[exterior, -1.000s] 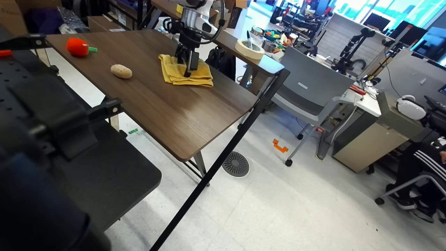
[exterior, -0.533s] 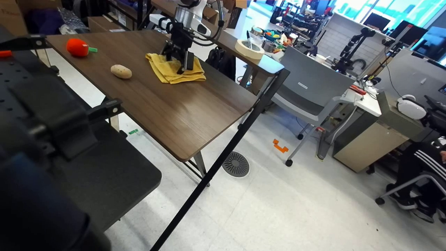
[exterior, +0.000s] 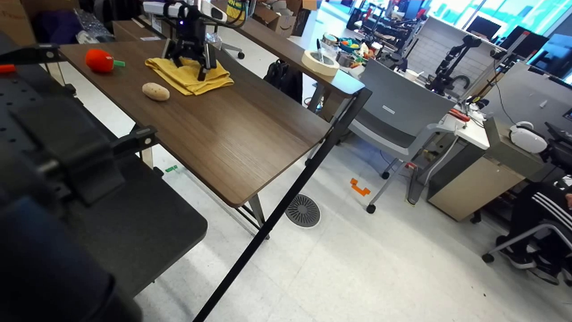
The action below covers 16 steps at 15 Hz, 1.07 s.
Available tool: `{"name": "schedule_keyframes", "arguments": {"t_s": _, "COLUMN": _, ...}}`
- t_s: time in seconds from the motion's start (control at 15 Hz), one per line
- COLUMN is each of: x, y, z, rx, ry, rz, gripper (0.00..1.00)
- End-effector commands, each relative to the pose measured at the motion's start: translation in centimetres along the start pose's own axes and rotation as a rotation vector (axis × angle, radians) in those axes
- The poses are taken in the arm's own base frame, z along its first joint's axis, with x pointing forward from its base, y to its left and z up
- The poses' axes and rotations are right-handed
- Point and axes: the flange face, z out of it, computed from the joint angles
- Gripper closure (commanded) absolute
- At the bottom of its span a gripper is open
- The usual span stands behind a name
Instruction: Move the two plush toys to the left and use the towel to the wipe the table
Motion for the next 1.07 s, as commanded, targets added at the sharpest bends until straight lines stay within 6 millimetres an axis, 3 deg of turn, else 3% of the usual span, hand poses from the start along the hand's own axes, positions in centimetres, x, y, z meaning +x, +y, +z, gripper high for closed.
{"name": "schedule_keyframes", "arguments": {"t_s": 0.0, "x": -2.3, "y": -8.1, "z": 2.4, "rx": -0.069, "ry": 0.046, "rz": -0.123, "gripper": 0.0}}
{"name": "schedule_keyframes", "arguments": {"t_s": 0.07, "x": -2.8, "y": -9.9, "z": 2.0, "rx": -0.08, "ry": 0.065, "rz": -0.138, "gripper": 0.0}}
{"name": "schedule_keyframes", "arguments": {"t_s": 0.2, "x": -2.9, "y": -11.0, "z": 0.7, "rx": -0.089, "ry": 0.098, "rz": -0.161, "gripper": 0.0}}
{"name": "schedule_keyframes", "arguments": {"t_s": 0.27, "x": -3.1, "y": -9.6, "z": 0.1, "rx": -0.098, "ry": 0.105, "rz": -0.176, "gripper": 0.0}}
{"name": "schedule_keyframes", "arguments": {"t_s": 0.33, "x": -2.5, "y": -9.1, "z": -2.6, "rx": -0.107, "ry": 0.087, "rz": -0.153, "gripper": 0.0}}
{"name": "schedule_keyframes", "arguments": {"t_s": 0.53, "x": -2.7, "y": -9.1, "z": -2.5, "rx": -0.102, "ry": 0.105, "rz": -0.16, "gripper": 0.0}}
{"name": "schedule_keyframes", "arguments": {"t_s": 0.73, "x": -1.2, "y": -5.0, "z": -1.3, "rx": 0.038, "ry": 0.018, "rz": -0.19, "gripper": 0.0}}
{"name": "schedule_keyframes", "arguments": {"t_s": 0.87, "x": -0.8, "y": -1.5, "z": 1.0, "rx": 0.041, "ry": -0.076, "rz": -0.092, "gripper": 0.0}}
{"name": "schedule_keyframes", "arguments": {"t_s": 1.0, "x": -0.4, "y": 3.3, "z": 4.4, "rx": 0.076, "ry": -0.152, "rz": -0.014, "gripper": 0.0}}
